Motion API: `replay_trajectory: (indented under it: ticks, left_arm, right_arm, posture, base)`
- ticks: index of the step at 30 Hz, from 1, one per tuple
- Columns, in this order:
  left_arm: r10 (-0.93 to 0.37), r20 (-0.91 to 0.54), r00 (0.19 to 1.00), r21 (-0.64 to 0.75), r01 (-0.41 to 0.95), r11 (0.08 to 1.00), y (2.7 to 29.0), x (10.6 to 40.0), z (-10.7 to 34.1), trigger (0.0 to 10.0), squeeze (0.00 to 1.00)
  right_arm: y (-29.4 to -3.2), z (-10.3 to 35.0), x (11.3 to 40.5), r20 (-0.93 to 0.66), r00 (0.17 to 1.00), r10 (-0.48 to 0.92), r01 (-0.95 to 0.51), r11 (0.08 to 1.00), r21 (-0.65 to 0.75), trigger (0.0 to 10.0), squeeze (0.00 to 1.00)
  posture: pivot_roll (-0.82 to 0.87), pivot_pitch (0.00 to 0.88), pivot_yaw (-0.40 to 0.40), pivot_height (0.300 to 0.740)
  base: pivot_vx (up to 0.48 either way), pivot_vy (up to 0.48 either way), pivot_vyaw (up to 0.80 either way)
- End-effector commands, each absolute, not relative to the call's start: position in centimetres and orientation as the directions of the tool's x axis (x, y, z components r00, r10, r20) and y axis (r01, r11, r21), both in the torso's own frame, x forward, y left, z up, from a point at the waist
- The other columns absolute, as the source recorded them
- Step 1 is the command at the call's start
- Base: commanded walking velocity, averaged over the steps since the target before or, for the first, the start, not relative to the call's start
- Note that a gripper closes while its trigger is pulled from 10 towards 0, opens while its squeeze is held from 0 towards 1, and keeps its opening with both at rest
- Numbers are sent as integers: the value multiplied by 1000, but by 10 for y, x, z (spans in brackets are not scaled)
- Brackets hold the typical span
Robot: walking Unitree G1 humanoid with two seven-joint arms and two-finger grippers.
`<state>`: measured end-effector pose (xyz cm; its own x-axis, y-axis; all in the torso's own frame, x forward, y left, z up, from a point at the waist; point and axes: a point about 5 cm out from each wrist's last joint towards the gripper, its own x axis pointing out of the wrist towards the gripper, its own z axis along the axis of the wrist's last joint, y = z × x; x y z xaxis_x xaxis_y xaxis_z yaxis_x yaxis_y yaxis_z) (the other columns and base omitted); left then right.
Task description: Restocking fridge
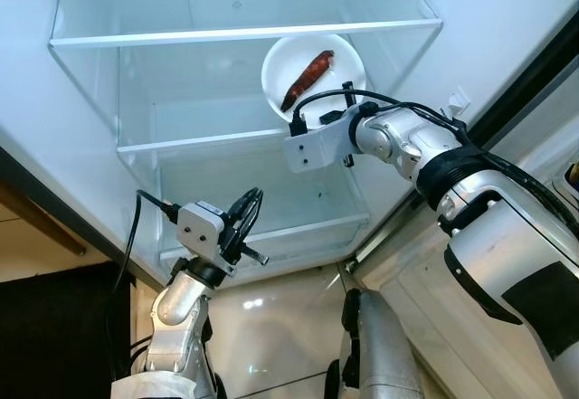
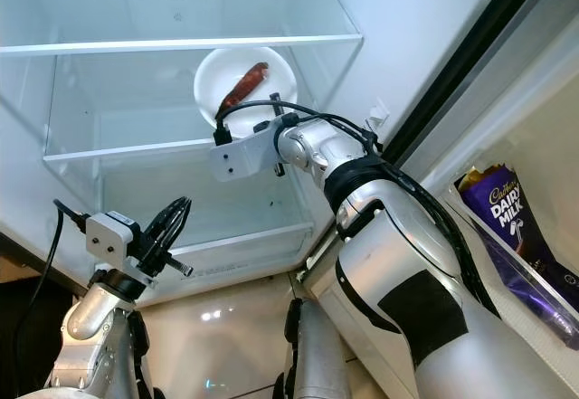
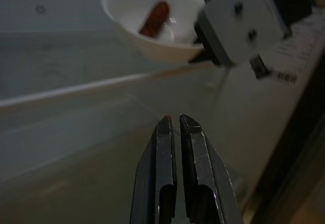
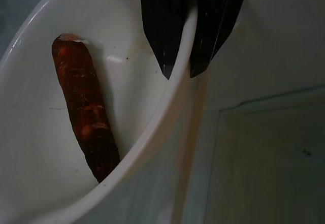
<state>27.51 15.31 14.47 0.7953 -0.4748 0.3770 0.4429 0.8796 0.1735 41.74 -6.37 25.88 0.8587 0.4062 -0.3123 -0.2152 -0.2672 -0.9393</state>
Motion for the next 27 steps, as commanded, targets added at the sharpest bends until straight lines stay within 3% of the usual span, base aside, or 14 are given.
replay_trajectory:
  ticks: [1, 14, 15, 16, 18, 19, 20, 21, 22, 24, 25, 26, 27]
  left_arm:
    - [-477, 388, 789, 159, 453, 877, 149, 273, 148, 10000, 0]
    - [-479, 395, 784, 164, 453, 876, 146, 269, 156, 10000, 0]
    - [-479, 393, 785, 162, 454, 876, 145, 269, 156, 10000, 0]
    - [-485, 383, 786, 169, 457, 874, 145, 268, 156, 10000, 0]
    - [-489, 375, 787, 174, 459, 871, 144, 268, 155, 10000, 0]
    - [-493, 372, 786, 177, 462, 869, 144, 267, 155, 10000, 0]
    - [-493, 372, 786, 177, 462, 869, 144, 267, 155, 10000, 0]
    - [-494, 373, 786, 176, 462, 869, 144, 266, 157, 10000, 0]
    - [-494, 373, 786, 176, 462, 869, 144, 266, 157, 10000, 0]
    - [-492, 372, 787, 175, 462, 870, 144, 266, 158, 10000, 0]
    - [-492, 372, 787, 175, 462, 870, 144, 266, 158, 10000, 0]
    - [-493, 369, 788, 174, 463, 869, 143, 266, 157, 10000, 0]
    - [-493, 369, 788, 174, 463, 869, 143, 266, 157, 10000, 0]
  right_arm:
    - [-73, 258, 419, -328, 869, 369, -235, -276, -932, 10000, 0]
    - [-70, 280, 421, -263, 881, 393, -197, -199, -960, 10000, 0]
    - [-70, 281, 421, -258, 882, 394, -194, -194, -962, 10000, 35]
    - [-69, 282, 421, -249, 885, 394, -189, -184, -964, 10000, 325]
    - [-69, 283, 421, -243, 886, 395, -186, -178, -966, 10000, 325]
    - [-68, 284, 421, -233, 890, 392, -175, -180, -968, 10000, 929]
    - [-68, 284, 421, -233, 890, 392, -175, -180, -968, 10000, 929]
    - [-70, 287, 422, -199, 906, 373, -130, -203, -971, 10000, 827]
    - [-70, 287, 422, -199, 906, 373, -130, -203, -971, 10000, 827]
    - [-72, 290, 423, -171, 919, 356, -97, -217, -971, 10000, 647]
    - [-72, 290, 423, -171, 919, 356, -97, -217, -971, 10000, 647]
    - [-73, 292, 424, -154, 924, 350, -81, -214, -973, 10000, 522]
    - [-73, 292, 424, -154, 924, 350, -81, -214, -973, 10000, 522]
  posture:
    - [65, 347, -186, 475]
    - [70, 355, -197, 475]
    - [74, 356, -198, 475]
    - [75, 357, -197, 475]
    - [75, 357, -197, 475]
    - [74, 358, -197, 475]
    - [74, 358, -197, 475]
    - [78, 357, -196, 475]
    - [78, 357, -196, 475]
    - [78, 358, -196, 475]
    - [78, 358, -196, 475]
    - [75, 358, -192, 475]
    - [75, 358, -192, 475]
  base:
    - [0, 0, 0]
    - [0, 0, 0]
    - [0, 0, 0]
    - [0, 0, 0]
    - [0, 0, 0]
    - [0, 0, 0]
    - [0, 0, 0]
    - [0, 0, 0]
    - [0, 0, 0]
    - [0, 0, 0]
    - [0, 0, 0]
    - [0, 0, 0]
    - [0, 0, 0]
